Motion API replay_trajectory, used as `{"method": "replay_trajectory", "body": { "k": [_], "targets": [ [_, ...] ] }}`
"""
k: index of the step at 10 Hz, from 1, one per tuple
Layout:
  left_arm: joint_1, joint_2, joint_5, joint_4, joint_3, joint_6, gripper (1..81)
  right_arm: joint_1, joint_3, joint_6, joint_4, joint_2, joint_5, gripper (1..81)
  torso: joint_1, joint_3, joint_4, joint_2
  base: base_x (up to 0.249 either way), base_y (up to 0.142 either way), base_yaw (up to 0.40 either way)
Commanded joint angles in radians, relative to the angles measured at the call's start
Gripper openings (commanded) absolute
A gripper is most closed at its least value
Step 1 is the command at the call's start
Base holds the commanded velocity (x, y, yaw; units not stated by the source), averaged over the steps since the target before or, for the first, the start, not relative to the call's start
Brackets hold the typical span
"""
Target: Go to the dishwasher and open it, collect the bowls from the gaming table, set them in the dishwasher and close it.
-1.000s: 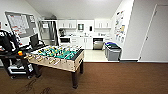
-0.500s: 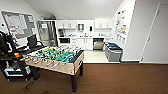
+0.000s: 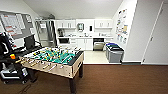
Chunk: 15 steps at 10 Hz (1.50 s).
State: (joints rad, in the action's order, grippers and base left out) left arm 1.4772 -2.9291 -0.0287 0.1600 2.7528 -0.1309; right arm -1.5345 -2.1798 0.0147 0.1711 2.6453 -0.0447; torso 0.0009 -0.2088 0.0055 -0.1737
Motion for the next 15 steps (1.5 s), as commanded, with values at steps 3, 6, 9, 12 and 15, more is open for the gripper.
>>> {"method": "replay_trajectory", "body": {
  "k": [3,6,9,12,15],
  "targets": [
    [-0.048,0.014,-0.056,0.013,0.007,0.004,1.0,0.047,0.011,0.004,-0.015,-0.023,0.058,1.0,0.0,0.0,0.0,0.0,0.191,-0.075,0.0],
    [-0.048,0.013,-0.056,0.013,0.007,0.004,1.0,0.046,0.011,0.004,-0.015,-0.022,0.058,1.0,0.0,0.0,0.0,0.0,0.191,-0.075,0.0],
    [-0.048,0.013,-0.056,0.013,0.007,0.004,1.0,0.05,0.008,0.004,-0.015,-0.02,0.058,1.0,0.0,0.0,0.0,0.0,0.191,-0.076,0.0],
    [-0.048,0.014,-0.056,0.013,0.007,0.004,1.0,0.052,0.006,0.004,-0.015,-0.017,0.06,1.0,0.0,0.0,0.0,0.0,0.191,-0.077,0.0],
    [-0.048,0.011,-0.056,0.013,0.007,0.004,1.0,0.053,0.003,0.002,-0.013,-0.017,0.062,1.0,0.0,0.0,0.0,0.0,0.191,-0.077,0.0]
  ]
}}
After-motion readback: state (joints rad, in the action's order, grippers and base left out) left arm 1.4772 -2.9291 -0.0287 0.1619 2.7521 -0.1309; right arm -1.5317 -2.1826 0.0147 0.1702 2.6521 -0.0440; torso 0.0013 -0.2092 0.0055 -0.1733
